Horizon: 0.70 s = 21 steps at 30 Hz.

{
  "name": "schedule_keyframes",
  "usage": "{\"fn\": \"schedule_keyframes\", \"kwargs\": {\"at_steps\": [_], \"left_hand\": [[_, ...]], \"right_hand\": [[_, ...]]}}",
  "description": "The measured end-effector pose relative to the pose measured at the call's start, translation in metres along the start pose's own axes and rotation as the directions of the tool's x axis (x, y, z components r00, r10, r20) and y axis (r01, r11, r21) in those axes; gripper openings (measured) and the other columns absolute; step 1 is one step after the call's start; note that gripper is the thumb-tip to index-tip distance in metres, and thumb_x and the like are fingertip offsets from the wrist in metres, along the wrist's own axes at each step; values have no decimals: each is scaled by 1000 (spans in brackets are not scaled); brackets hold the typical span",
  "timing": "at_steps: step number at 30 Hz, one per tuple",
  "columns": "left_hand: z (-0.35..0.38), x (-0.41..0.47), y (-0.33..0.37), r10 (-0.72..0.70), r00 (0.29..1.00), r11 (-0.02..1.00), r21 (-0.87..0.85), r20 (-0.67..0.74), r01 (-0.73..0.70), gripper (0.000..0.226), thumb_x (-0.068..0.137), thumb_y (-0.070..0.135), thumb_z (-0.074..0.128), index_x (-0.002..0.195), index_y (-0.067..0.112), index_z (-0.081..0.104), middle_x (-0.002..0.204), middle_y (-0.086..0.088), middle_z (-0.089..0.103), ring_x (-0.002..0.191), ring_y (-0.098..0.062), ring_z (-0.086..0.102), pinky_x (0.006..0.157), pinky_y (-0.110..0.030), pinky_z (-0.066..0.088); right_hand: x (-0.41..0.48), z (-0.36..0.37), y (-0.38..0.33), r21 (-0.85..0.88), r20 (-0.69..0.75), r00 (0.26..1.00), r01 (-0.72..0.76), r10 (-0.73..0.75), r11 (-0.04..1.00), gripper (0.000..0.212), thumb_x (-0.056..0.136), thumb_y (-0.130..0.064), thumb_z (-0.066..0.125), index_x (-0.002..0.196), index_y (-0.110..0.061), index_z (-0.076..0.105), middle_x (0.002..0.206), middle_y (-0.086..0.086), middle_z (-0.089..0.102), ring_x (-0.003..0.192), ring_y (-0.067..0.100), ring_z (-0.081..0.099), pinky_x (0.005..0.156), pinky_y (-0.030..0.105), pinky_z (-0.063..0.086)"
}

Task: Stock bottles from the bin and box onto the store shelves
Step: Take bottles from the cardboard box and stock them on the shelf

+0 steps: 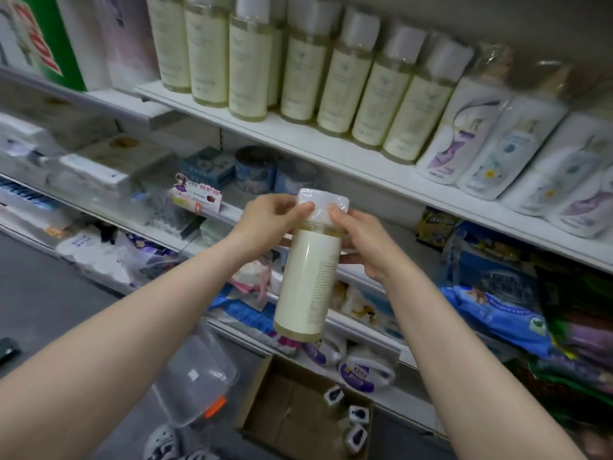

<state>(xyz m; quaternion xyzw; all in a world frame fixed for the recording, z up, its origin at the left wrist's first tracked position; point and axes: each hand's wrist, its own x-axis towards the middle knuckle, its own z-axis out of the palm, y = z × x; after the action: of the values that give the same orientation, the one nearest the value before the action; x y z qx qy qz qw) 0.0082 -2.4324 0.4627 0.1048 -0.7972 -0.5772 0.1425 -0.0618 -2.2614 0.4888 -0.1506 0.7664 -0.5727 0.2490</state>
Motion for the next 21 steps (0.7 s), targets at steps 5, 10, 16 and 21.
{"fn": "schedule_keyframes", "kwargs": {"at_steps": [5,10,16,21], "left_hand": [[-31,16,16,77,997,996,33,2,-77,37,93,44,61,119,18,68,105,3,72,93,-10,70,74,-24,59],[-67,44,31,89,996,996,-22,4,-89,30,90,43,66,111,22,71,104,2,73,93,-13,71,77,-38,62],[-106,81,52,174,985,983,-62,-17,-175,34,90,41,67,112,15,70,100,-2,74,93,-20,72,79,-38,61],[-131,111,68,248,969,968,-41,-10,-249,50,82,53,63,117,17,70,103,2,75,97,-13,71,90,-38,57]], "right_hand": [[10,15,-30,1,-23,998,53,-53,999,34,97,-46,56,120,-23,66,104,1,75,91,20,72,71,33,58],[26,36,-66,29,-86,990,118,-115,993,33,97,-43,57,120,-20,65,105,0,74,89,18,71,65,28,55],[54,55,-109,74,-150,968,212,-200,974,33,98,-40,58,122,-18,65,110,0,74,91,16,72,61,26,55],[76,62,-142,74,-230,941,271,-248,960,34,96,-40,61,122,-18,62,116,2,71,104,23,69,69,31,56]]}}
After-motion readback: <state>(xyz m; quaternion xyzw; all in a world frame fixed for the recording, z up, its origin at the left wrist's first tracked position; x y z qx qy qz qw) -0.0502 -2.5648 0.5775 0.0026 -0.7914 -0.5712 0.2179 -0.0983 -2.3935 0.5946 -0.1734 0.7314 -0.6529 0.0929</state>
